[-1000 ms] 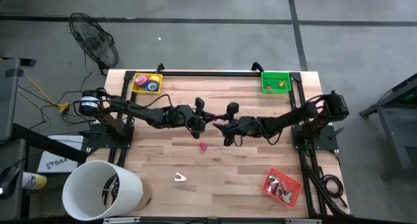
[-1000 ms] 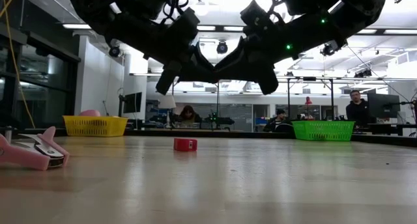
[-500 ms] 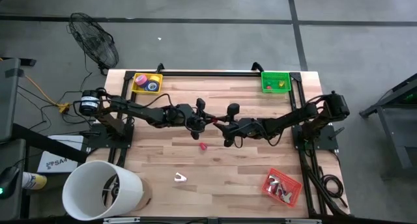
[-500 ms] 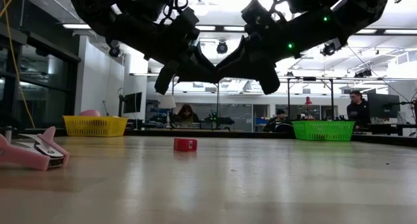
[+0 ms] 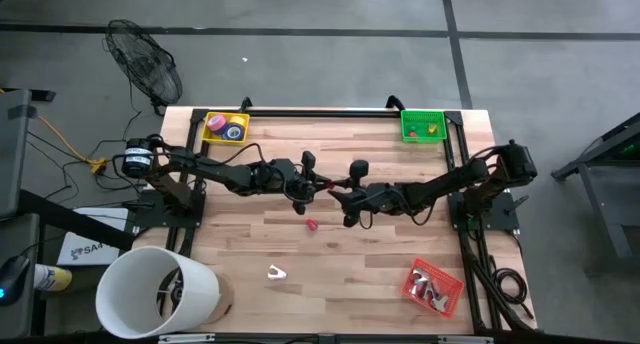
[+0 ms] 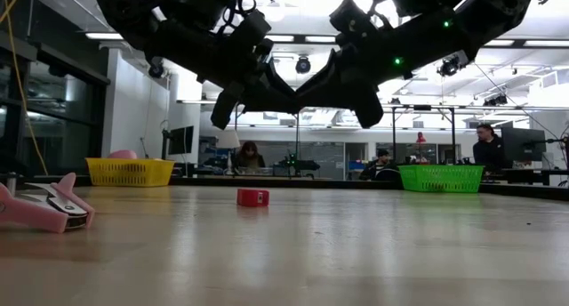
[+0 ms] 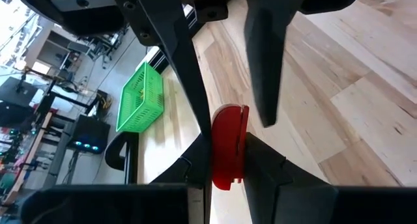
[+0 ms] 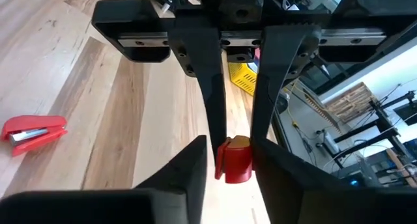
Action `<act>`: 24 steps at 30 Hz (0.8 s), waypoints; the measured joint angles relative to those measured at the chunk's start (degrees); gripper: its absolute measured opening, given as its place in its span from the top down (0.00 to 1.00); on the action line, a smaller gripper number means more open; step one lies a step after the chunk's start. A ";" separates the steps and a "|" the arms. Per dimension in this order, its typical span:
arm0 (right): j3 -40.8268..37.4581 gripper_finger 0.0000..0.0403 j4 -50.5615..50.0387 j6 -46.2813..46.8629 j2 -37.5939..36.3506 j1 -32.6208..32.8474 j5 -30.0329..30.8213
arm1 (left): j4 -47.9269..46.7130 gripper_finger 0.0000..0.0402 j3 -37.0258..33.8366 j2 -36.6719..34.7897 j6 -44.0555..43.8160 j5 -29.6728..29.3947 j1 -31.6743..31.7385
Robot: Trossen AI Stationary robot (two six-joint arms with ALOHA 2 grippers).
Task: Pick and place Stapler, Stapler remover, tape
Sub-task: Put the left red stapler into the green bin
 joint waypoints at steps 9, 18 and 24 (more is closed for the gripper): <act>-0.09 0.65 -1.54 0.76 0.04 0.00 0.44 | -0.02 0.87 0.00 0.00 0.00 -0.07 0.00; -0.11 0.72 -2.12 0.89 0.04 -0.04 0.75 | -0.13 0.87 0.00 0.02 -0.02 0.31 0.00; -0.11 0.79 -2.19 0.89 0.04 -0.04 2.07 | -0.03 0.87 0.00 0.01 -0.05 0.31 0.00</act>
